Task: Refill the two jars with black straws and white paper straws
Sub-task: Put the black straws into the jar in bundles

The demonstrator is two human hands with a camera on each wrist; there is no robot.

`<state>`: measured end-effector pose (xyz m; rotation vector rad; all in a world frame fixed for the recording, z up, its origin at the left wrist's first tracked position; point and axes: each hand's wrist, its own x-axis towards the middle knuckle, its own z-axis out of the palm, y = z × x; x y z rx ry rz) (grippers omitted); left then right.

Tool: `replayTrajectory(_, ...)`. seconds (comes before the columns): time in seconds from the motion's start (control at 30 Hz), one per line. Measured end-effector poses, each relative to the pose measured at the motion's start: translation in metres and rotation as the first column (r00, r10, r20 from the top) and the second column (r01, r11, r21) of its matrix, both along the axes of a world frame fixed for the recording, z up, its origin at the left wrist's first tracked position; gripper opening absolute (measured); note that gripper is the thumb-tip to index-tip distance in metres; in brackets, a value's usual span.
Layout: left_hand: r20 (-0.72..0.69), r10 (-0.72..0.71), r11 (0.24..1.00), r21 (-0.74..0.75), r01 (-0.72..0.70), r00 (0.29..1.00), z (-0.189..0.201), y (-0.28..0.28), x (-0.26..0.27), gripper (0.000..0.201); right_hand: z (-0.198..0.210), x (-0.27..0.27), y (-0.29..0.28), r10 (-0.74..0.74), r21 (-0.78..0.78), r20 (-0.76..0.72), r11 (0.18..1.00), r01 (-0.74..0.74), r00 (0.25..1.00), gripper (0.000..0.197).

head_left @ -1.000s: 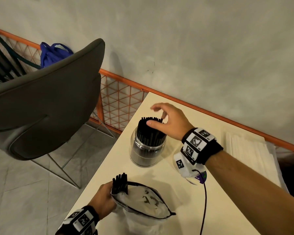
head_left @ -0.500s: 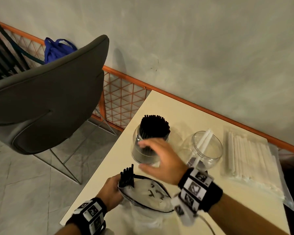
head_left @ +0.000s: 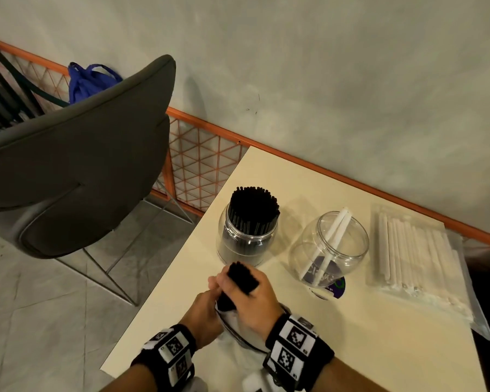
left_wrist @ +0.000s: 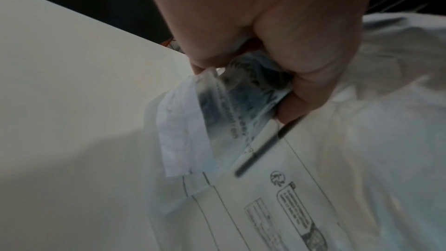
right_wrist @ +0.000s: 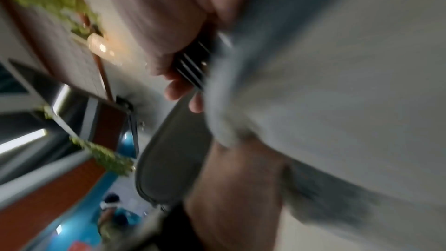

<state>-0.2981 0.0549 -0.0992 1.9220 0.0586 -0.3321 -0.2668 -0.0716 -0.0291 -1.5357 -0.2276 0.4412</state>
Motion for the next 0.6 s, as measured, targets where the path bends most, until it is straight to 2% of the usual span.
replayTrajectory(0.03, -0.015, 0.001, 1.000, -0.018, -0.001, 1.000, 0.000, 0.000, 0.000, 0.026, 0.011, 0.002, 0.001, -0.057, 0.066, -0.020, 0.996, 0.059, 0.998, 0.019)
replayTrajectory(0.13, 0.012, -0.021, 1.000, 0.005, 0.021, 1.000, 0.002, -0.001, -0.002, 0.022, 0.052, 0.012, -0.005, -0.227, 0.160, 0.060, 0.963, 0.215, 0.972, 0.021)
replayTrajectory(0.23, 0.022, 0.017, 0.999, 0.048, -0.018, 1.000, 0.003, 0.008, -0.004, 0.034, 0.094, 0.030, -0.028, -0.369, 0.239, 0.196, 0.917, 0.320, 0.909, 0.019)
replayTrajectory(0.33, 0.037, 0.077, 0.990, 0.115, -0.080, 0.996, -0.001, 0.023, -0.005, 0.045, 0.106, 0.046, -0.061, -0.452, 0.254, 0.299, 0.886, 0.387, 0.840, 0.025)
replayTrajectory(0.43, 0.070, 0.107, 0.976, 0.185, -0.118, 0.992, -0.004, 0.033, -0.006, 0.051, 0.075, 0.055, -0.079, -0.502, 0.181, 0.288, 0.865, 0.468, 0.816, 0.028)
replayTrajectory(0.6, 0.065, 0.091, 0.975, 0.197, -0.103, 0.994, -0.004, 0.035, -0.012, 0.053, -0.024, 0.049, -0.087, -0.554, -0.073, 0.154, 0.819, 0.569, 0.818, 0.029)
